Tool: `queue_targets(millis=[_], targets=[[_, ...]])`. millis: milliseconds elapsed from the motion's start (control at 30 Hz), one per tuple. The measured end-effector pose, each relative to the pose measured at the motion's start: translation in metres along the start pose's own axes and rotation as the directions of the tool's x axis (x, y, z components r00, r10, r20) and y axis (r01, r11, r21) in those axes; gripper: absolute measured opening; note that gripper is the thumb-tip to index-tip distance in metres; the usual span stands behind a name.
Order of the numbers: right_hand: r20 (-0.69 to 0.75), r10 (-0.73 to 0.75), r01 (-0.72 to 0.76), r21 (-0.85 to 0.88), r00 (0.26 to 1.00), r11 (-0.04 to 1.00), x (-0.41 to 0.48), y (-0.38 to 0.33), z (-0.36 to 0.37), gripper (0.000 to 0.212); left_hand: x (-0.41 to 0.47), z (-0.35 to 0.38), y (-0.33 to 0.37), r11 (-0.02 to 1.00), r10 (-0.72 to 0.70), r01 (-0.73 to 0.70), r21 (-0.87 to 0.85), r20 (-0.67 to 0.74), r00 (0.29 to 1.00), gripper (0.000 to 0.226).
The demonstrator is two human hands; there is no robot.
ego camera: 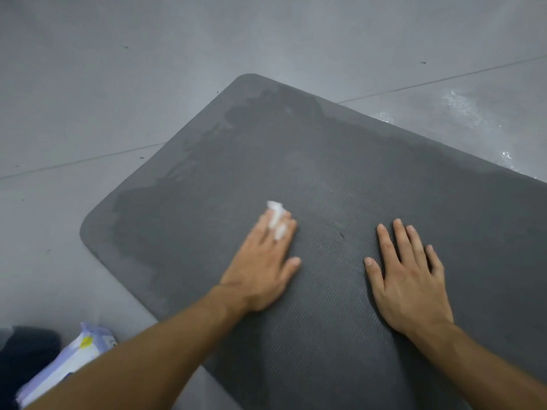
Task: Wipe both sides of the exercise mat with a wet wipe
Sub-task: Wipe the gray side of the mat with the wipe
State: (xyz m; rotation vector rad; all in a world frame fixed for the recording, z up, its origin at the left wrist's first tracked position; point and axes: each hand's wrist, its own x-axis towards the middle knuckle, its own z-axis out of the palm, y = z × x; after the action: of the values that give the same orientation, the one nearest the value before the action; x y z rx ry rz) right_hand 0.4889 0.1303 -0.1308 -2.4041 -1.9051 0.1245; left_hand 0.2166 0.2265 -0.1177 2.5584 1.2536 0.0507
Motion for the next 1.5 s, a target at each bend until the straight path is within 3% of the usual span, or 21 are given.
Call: queue_targets(millis=[133,200,333,433,600,700,767,867,1000,1100,1200,1333,1500], targets=[[-0.015,0.007,-0.007,0.015,1.0,1.0,0.0,-0.001,0.001,0.071,-0.008,0.01,0.062,0.947,0.304,-0.316,0.054,0.159,0.939,0.069],[-0.019,0.006,-0.005,0.013,1.0,1.0,0.0,-0.002,0.001,0.07,-0.014,0.011,0.065,0.945,0.303,-0.316,0.08,0.143,0.942,0.066],[-0.013,-0.001,0.001,0.016,1.0,1.0,0.0,0.0,0.001,0.071,-0.021,0.005,0.021,0.996,0.062,-0.068,0.056,0.092,0.994,0.071],[-0.013,-0.005,0.005,0.009,1.0,1.0,-0.001,0.001,0.001,0.071,-0.033,-0.005,-0.027,0.985,-0.17,0.169,0.048,0.025,0.985,0.076],[-0.016,0.0,0.001,0.02,1.0,1.0,0.0,-0.001,-0.001,0.072,-0.067,-0.02,-0.091,0.848,-0.529,0.53,-0.008,-0.066,0.846,0.085],[-0.014,0.001,-0.001,0.019,1.0,1.0,0.0,-0.001,-0.002,0.072,-0.07,-0.02,-0.088,0.798,-0.603,0.598,-0.079,-0.101,0.792,0.088],[-0.016,0.001,0.0,0.022,1.0,1.0,-0.001,-0.001,-0.002,0.072,-0.064,-0.015,-0.069,0.863,-0.502,0.493,-0.109,-0.088,0.86,0.087],[-0.012,0.0,0.0,0.023,1.0,1.0,-0.001,-0.001,-0.002,0.072,-0.055,-0.005,-0.026,0.99,-0.138,0.138,-0.029,-0.016,0.99,0.081],[-0.021,0.006,-0.006,0.022,1.0,1.0,-0.001,-0.003,-0.002,0.072,-0.054,0.01,0.044,0.979,0.197,-0.202,0.016,0.144,0.97,0.074],[-0.028,0.009,-0.008,0.018,1.0,1.0,-0.001,-0.003,-0.003,0.071,-0.059,0.012,0.054,0.971,0.219,-0.23,0.061,0.146,0.965,0.069],[-0.013,0.0,0.0,0.009,1.0,1.0,-0.001,-0.002,-0.003,0.071,-0.065,0.009,0.019,0.992,0.095,-0.102,0.068,0.096,0.991,0.07],[-0.001,-0.002,0.002,0.01,1.0,1.0,-0.001,-0.002,-0.004,0.072,-0.086,-0.004,-0.05,0.976,-0.191,0.19,0.106,0.002,0.982,0.075],[0.023,-0.009,0.009,0.014,1.0,1.0,0.0,-0.007,-0.006,0.073,-0.114,-0.019,-0.109,0.819,-0.573,0.573,-0.025,-0.084,0.815,0.081]])
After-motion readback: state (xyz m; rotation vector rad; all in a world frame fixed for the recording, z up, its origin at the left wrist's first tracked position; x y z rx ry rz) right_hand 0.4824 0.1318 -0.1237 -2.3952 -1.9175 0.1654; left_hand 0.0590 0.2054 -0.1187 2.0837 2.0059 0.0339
